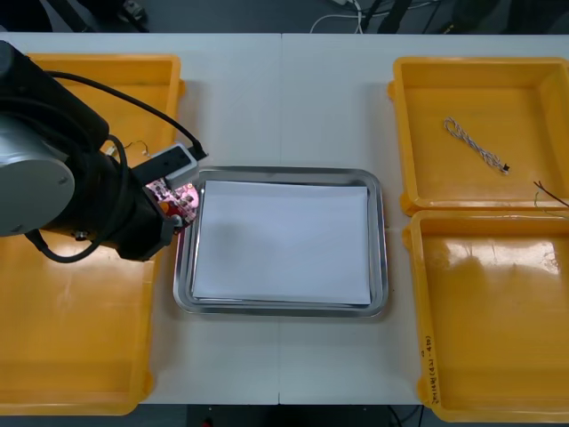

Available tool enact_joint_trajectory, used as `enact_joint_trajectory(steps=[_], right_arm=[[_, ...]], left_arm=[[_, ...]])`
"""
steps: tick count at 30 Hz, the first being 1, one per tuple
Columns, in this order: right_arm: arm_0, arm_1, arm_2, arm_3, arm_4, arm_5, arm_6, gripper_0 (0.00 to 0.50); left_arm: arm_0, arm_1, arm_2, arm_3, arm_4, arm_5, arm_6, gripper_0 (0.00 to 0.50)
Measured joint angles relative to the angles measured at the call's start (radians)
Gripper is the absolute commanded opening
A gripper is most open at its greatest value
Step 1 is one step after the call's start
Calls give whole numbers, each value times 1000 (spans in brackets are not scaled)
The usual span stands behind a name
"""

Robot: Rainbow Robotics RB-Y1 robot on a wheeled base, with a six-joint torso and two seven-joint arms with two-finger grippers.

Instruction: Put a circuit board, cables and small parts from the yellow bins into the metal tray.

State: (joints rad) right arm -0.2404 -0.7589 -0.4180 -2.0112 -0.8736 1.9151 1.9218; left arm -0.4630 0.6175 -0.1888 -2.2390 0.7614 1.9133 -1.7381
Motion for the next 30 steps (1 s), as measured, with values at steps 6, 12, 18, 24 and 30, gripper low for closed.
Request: enact_joint_trajectory(steps=[6, 12, 18, 24, 30], right_arm=[[-17, -69, 5, -1, -122, 0, -25, 0], [-85, -165, 78, -2, -228, 0, -136, 0], [-171, -221, 173, -3, -287, 1, -140, 0], [-251, -227, 251, -5, -311, 1, -140, 0], [-329, -227, 360, -20, -326, 1, -140, 0]], left_arm=[[-9, -1, -83, 0, -43, 0, 1, 1], [-9, -2, -148, 0, -69, 0, 2, 1], [-9, -3, -200, 0, -79, -19, 18, 0], [-9, -5, -251, 15, -92, -83, 123, 0], [-9, -5, -308, 64, -111, -156, 130, 0]])
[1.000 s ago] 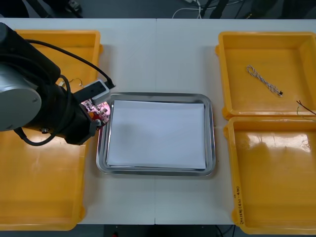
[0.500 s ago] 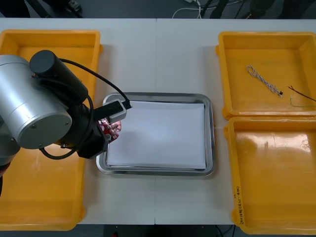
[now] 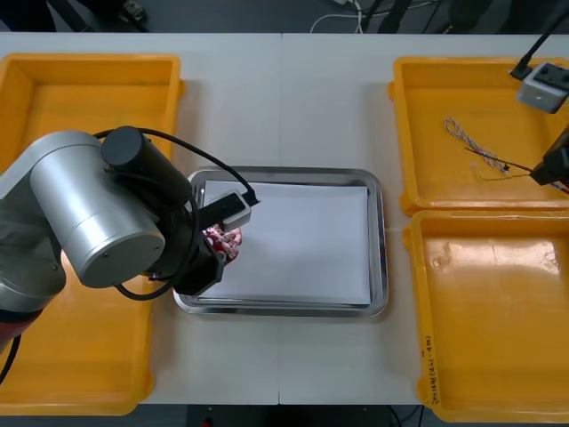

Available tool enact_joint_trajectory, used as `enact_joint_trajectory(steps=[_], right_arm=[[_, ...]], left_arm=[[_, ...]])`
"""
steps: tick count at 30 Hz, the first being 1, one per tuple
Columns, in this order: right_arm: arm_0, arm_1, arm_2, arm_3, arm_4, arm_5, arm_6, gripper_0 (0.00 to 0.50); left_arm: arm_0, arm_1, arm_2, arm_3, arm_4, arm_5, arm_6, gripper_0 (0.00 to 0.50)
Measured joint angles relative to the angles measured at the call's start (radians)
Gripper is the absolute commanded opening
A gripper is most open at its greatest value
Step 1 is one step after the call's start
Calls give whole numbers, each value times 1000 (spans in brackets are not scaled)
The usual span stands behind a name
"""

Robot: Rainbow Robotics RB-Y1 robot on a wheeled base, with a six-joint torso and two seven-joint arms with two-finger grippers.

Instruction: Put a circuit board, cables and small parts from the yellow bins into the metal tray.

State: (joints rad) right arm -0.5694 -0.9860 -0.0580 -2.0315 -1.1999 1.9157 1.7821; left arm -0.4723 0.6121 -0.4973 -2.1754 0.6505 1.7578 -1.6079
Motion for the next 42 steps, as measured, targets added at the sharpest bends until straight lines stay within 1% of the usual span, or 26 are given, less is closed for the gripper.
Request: enact_joint_trajectory(steps=[7, 18, 25, 35, 42], right_arm=[[-68, 0, 134, -41, -4, 0, 0, 0], [-133, 5, 254, -80, 5, 0, -2, 0], [-156, 39, 293, -85, 35, 0, -2, 0], [-191, 99, 351, -85, 62, 0, -11, 0], [-224, 104, 418, -85, 82, 0, -11, 0]], left_arm=[[0, 0, -50, 21, -28, -36, 0, 1], [0, 0, -108, 77, -41, -111, 0, 0], [0, 0, -129, 116, -46, -157, 0, 1], [4, 5, -138, 119, -54, -185, 0, 0], [21, 12, -139, 119, -66, -206, 0, 0]])
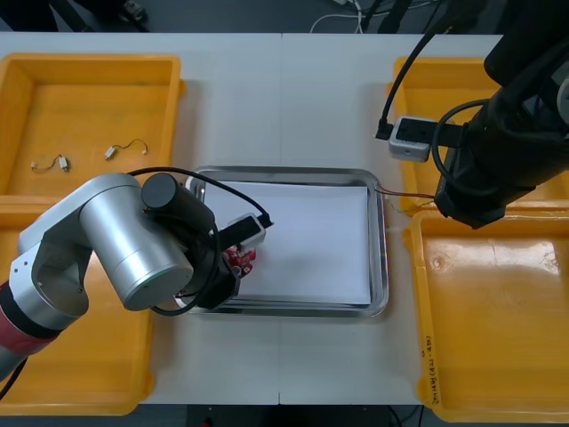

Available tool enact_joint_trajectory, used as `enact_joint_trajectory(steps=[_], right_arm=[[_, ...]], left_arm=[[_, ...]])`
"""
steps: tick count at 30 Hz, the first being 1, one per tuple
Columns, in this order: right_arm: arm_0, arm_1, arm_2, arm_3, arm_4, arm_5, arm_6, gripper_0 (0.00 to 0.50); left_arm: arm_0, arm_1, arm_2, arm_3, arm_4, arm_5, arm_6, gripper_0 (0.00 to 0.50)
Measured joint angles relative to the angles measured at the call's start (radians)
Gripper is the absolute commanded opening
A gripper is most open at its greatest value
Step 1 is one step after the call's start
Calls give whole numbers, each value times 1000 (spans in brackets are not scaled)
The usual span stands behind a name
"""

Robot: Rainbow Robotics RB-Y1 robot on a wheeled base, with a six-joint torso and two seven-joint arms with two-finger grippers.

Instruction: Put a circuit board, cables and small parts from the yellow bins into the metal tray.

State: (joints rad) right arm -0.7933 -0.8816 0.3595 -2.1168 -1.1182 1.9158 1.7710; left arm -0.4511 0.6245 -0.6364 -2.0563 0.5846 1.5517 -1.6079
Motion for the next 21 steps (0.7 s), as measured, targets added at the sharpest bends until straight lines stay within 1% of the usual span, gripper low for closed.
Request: enact_joint_trajectory(steps=[12, 13, 14, 15, 16, 17, 18, 21], right_arm=[[-3, 3, 13, 0, 10, 0, -15, 0], [-3, 3, 13, 0, 10, 0, -15, 0], [-4, 3, 13, 0, 10, 0, -15, 0], [-4, 3, 13, 0, 10, 0, -15, 0], [-4, 3, 13, 0, 10, 0, -15, 0], [-4, 3, 13, 0, 10, 0, -15, 0], [-4, 3, 13, 0, 10, 0, -15, 0], [-4, 4, 13, 0, 10, 0, -15, 0]], left_arm=[[30, 11, 0, 0, -13, -25, 0, 3], [30, 11, 0, 0, -13, -25, 0, 57], [30, 12, 0, 0, -13, -25, 0, 186], [30, 12, 0, 0, -13, -26, 0, 352], [30, 12, 0, 0, -13, -28, 0, 425], [31, 12, 0, 0, -13, -32, 0, 476], [31, 12, 0, 0, -13, -36, 0, 500], [31, 12, 0, 0, -13, -44, 0, 500]])
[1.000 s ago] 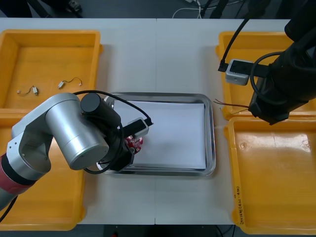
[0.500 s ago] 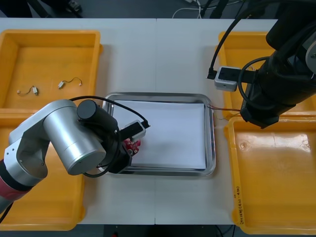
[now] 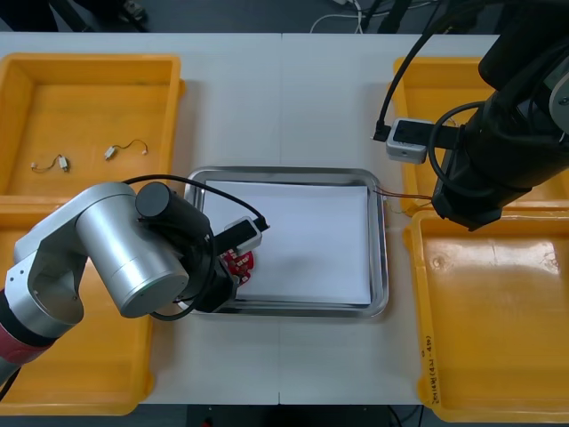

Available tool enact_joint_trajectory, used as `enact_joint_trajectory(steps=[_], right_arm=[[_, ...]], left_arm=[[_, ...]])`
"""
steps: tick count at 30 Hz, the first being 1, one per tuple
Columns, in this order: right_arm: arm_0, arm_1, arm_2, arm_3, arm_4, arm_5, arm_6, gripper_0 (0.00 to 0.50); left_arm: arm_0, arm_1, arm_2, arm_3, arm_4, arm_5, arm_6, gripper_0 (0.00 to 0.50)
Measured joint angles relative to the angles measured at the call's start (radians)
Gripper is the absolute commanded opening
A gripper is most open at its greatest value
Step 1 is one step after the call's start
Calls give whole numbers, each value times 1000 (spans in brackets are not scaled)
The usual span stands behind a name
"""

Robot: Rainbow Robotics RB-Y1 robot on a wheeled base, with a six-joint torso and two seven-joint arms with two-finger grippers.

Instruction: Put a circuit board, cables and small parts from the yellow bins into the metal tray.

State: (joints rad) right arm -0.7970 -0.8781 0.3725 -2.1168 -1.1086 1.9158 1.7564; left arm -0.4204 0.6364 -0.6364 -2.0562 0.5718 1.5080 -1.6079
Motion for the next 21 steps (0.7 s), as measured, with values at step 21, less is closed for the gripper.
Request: enact_joint_trajectory(steps=[21], right_arm=[[-1, 50, 4, 2, 0, 0, 0, 0]], left_arm=[[0, 2, 28, -17, 30, 2, 0, 500]])
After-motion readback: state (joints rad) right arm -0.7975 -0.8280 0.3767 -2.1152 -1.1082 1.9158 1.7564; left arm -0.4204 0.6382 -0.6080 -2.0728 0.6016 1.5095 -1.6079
